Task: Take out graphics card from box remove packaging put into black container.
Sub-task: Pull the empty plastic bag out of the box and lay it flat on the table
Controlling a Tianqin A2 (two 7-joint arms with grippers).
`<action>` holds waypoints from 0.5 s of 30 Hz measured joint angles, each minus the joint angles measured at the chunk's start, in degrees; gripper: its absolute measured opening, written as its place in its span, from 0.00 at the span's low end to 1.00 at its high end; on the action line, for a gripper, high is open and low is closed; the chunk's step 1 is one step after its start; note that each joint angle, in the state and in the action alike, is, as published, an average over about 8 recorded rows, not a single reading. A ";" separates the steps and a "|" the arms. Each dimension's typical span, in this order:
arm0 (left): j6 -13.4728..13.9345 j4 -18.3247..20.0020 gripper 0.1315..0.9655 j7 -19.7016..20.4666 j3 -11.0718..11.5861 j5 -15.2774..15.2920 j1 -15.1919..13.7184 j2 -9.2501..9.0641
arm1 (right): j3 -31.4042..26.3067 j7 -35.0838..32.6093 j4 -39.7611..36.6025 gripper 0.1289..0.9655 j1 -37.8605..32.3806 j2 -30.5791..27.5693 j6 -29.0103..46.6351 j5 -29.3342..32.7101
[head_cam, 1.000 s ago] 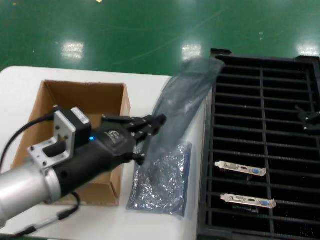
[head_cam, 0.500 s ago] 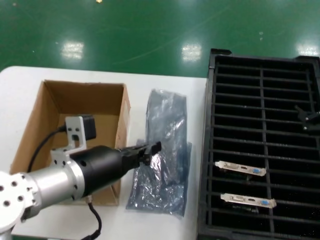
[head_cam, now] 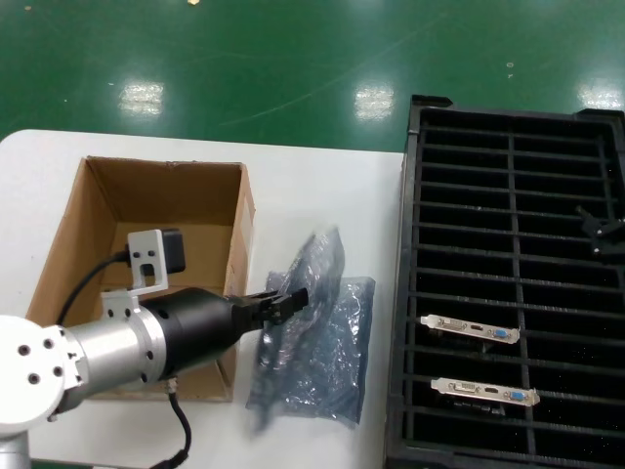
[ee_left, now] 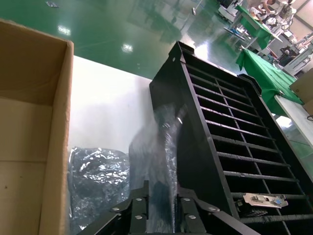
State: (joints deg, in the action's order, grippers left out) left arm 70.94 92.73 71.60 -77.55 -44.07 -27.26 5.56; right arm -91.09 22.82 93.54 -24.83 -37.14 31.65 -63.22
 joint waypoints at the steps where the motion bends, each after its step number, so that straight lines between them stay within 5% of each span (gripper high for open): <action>1: -0.02 0.17 0.10 0.20 -0.05 -0.27 -0.03 0.32 | 0.00 0.00 0.00 1.00 0.00 0.00 0.00 0.00; 8: -0.59 1.73 0.24 0.96 0.18 -2.72 -0.03 2.75 | 0.00 0.00 0.00 1.00 0.00 0.00 0.00 0.00; 15: -4.19 3.19 0.32 -1.41 1.45 -7.12 -0.38 5.52 | 0.00 0.00 0.00 1.00 0.00 0.00 0.00 0.00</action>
State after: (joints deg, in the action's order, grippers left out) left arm 66.75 95.93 70.19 -76.10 -51.20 -27.64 11.08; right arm -91.09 22.82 93.54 -24.83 -37.14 31.64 -63.22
